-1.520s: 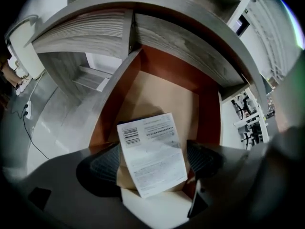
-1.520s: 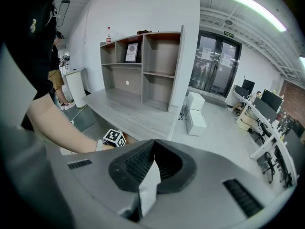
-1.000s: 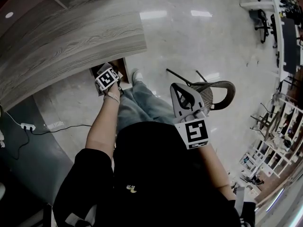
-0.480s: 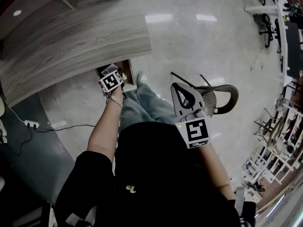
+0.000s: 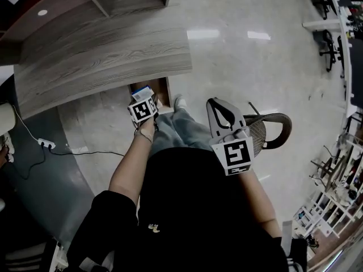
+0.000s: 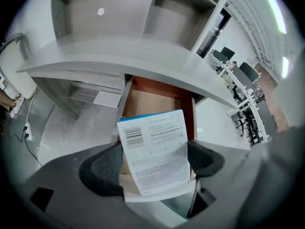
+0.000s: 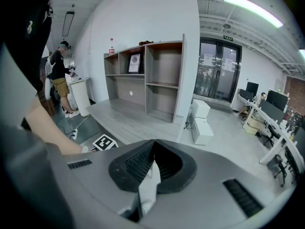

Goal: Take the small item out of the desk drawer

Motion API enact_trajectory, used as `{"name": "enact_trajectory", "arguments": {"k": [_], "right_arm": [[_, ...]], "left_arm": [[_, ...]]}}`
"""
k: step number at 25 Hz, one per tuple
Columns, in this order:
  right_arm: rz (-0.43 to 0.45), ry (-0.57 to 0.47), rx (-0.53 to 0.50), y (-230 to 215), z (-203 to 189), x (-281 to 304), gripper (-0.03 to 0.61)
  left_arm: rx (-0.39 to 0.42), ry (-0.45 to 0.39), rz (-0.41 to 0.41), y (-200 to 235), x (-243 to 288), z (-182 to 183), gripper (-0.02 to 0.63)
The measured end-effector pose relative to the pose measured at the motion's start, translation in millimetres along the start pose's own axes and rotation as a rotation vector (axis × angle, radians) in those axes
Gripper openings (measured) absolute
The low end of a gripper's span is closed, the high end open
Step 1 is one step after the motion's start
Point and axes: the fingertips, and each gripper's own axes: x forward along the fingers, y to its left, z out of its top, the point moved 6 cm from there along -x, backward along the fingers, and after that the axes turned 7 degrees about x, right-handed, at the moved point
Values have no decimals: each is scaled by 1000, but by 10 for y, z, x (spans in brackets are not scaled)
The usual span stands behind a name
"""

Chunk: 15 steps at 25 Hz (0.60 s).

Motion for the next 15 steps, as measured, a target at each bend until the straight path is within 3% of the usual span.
{"name": "enact_trajectory", "arguments": {"k": [8, 15], "right_arm": [[55, -53, 2, -13, 189, 85, -5], [102, -103, -9, -7, 402, 184, -5]], "left_arm": [[84, -8, -26, -86, -610, 122, 433], [193, -94, -43, -164, -1268, 486, 433]]}}
